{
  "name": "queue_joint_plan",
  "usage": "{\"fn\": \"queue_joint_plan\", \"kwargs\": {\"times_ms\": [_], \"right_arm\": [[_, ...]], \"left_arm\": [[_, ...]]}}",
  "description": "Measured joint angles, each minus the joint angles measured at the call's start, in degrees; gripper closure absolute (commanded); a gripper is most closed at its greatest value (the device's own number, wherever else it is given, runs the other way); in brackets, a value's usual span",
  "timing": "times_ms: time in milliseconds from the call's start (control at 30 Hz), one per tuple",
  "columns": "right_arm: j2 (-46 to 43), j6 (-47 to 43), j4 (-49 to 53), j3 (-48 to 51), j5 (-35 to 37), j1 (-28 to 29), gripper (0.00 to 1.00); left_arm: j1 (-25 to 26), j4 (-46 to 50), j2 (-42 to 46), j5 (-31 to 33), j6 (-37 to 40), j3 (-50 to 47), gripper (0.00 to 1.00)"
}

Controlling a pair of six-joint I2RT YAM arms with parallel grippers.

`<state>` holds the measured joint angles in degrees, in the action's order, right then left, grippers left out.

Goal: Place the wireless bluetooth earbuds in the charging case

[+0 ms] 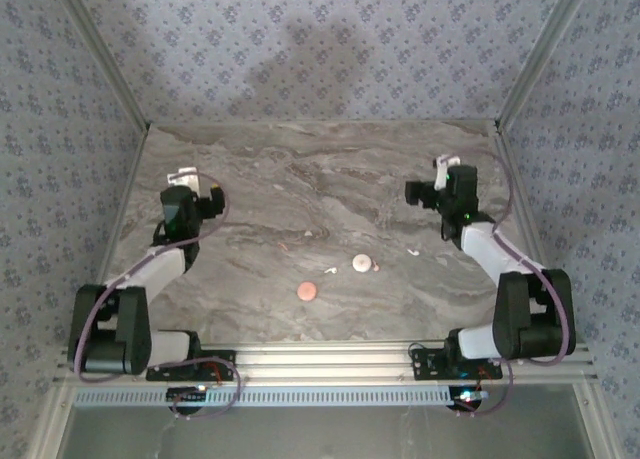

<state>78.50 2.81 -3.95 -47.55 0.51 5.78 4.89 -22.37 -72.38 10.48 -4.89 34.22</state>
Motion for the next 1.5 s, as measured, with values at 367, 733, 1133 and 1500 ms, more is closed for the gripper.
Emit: {"fn": "queue_joint_plan", "kwargs": {"times_ms": [367,733,1133,1500], "right_arm": [[3.2,17.1,36.6,-16.7,1.7,30.4,0.05],[15.9,36.7,48.4,-25.0,-5.9,47.2,0.24],[31.0,43.5,52.0,-33.4,-7.8,53.7,0.34],[36.6,43.5,54.6,-37.2,-7.3,53.9,0.33]], "left_arm": [[2.0,29.5,-2.3,-6.9,-8.9,23.0,0.1],[2.0,38.9,-5.9,-16.2,-19.1,19.0,0.13],[2.0,41.1,-6.9,-16.7,-20.7,17.3,0.13],[2.0,41.4,-6.9,-16.7,-20.7,17.3,0.12]]}}
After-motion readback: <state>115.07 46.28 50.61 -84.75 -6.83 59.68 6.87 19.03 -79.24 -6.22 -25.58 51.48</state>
